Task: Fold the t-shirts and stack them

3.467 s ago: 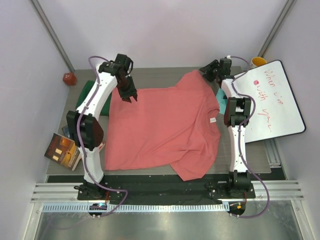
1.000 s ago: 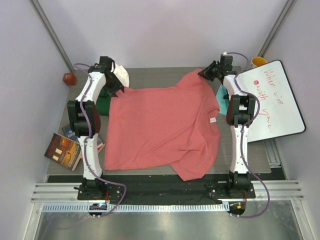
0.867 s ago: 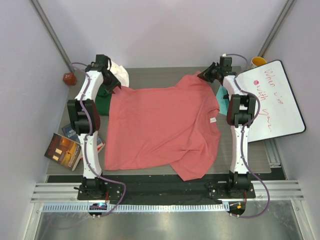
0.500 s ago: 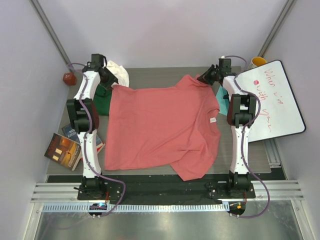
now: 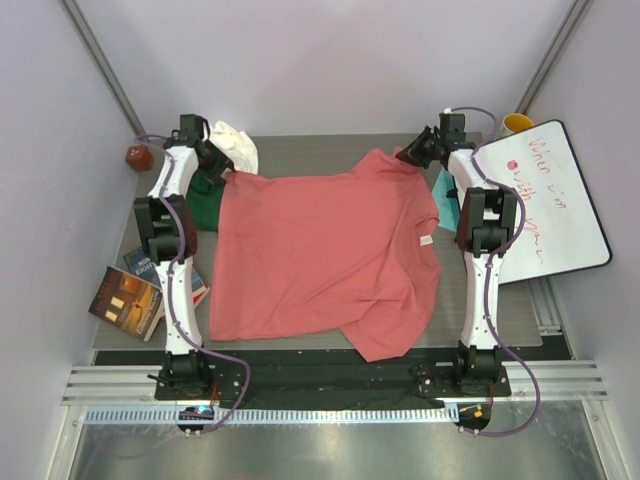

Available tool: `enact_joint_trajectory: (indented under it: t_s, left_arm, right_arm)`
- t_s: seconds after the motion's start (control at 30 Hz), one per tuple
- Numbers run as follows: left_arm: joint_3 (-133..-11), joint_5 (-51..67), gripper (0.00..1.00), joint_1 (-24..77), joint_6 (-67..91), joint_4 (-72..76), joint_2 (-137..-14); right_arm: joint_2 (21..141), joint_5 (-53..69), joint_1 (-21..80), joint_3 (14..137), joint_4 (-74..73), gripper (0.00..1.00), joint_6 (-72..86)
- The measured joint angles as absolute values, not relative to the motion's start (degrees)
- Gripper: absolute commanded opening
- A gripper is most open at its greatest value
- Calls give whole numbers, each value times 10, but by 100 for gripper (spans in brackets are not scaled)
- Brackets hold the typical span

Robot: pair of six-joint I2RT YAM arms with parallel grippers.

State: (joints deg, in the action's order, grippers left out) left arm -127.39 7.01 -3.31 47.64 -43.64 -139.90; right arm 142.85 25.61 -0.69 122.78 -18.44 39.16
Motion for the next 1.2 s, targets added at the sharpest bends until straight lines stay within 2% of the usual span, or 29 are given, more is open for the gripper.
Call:
enact_joint_trajectory:
  t_s: [0.07, 0.13, 0.4, 0.7, 0.73, 0.77, 0.87, 1.2]
  left_arm:
    - [-1274, 73, 43, -34, 476, -433, -1399]
    - [-1274, 76, 38, -35, 476, -431, -1399]
    - [-1274, 92, 0, -38, 478, -409, -1400]
    - [-1274, 104, 1, -39, 478, -397, -1415]
    - [-1274, 104, 9, -39, 477, -397, -1415]
    - [-1274, 104, 25, -39, 476, -396, -1415]
    - [-1274, 103, 39, -39, 471, -396, -1415]
    - [-1268, 101, 41, -48, 458, -397, -1415]
  right_arm:
    - [1428, 256, -7, 1227, -185, 1, 391]
    - [1427, 256, -7, 1224, -185, 1, 391]
    - [1420, 256, -7, 1205, -189, 1, 387]
    - [1401, 256, -7, 1194, -194, 1, 375]
    - [1397, 255, -7, 1192, -194, 1, 373]
    - [1394, 256, -7, 1191, -194, 1, 373]
    - [1387, 256, -7, 1189, -195, 1, 373]
    - [1382, 256, -7, 1168, -197, 1, 371]
